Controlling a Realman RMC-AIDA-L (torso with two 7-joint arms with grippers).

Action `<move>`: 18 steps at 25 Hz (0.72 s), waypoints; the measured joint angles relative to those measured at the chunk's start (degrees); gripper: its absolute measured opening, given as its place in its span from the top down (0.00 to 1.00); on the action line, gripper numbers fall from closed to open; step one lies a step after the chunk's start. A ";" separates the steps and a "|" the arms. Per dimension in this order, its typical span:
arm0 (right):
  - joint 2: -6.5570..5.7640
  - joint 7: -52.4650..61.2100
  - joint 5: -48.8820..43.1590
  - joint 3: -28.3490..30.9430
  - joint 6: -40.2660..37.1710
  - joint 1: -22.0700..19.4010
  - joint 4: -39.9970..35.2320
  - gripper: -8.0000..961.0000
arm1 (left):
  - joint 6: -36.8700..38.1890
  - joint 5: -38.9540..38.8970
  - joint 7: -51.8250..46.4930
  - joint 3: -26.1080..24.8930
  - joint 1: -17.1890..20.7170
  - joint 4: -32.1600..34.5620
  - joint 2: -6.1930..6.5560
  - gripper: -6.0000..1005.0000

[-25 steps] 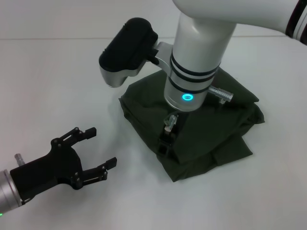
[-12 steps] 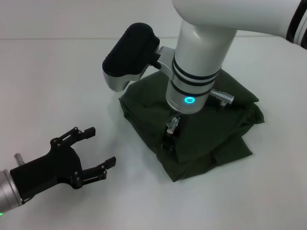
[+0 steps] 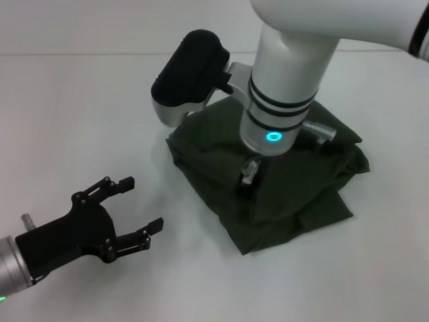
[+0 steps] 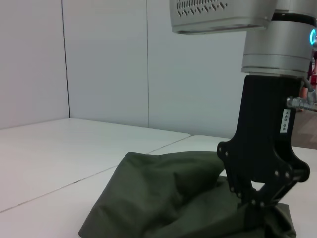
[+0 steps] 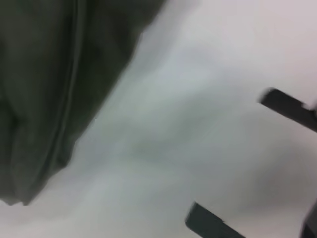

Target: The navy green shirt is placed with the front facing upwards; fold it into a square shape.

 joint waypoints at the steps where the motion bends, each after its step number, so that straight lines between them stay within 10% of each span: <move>1: -0.19 -0.02 -1.07 0.27 -0.35 -0.48 -0.71 0.94 | -0.05 -0.02 -0.06 0.01 -0.06 -0.04 -0.02 0.10; 18: -0.93 -18.02 -22.32 14.26 4.44 -11.43 -12.82 0.97 | -0.97 -0.08 -2.28 0.16 -2.17 -0.88 -0.05 0.11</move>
